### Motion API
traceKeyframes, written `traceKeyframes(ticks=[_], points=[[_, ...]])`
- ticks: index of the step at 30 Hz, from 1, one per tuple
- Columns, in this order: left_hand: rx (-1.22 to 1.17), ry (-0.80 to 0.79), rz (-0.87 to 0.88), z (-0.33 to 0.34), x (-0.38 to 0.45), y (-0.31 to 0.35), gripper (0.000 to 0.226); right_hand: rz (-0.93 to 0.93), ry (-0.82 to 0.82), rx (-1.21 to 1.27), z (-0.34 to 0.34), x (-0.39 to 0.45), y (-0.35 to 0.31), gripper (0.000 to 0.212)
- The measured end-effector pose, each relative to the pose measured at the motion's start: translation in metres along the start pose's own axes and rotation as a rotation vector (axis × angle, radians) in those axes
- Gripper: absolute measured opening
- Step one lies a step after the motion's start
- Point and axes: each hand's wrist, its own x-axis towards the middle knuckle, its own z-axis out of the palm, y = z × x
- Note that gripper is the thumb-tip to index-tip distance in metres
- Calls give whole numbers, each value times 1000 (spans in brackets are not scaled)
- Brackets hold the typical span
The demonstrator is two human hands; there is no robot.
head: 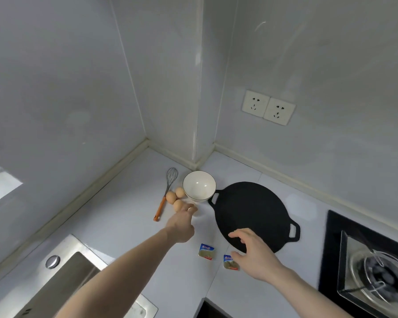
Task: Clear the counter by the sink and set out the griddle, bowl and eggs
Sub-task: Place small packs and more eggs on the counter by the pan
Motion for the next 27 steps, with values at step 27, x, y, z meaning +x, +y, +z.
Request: traceKeyframes(ticks=[27], points=[[7,82,-77,21,-6,-65,52,-157,-137,-344,78,157,-60,58]])
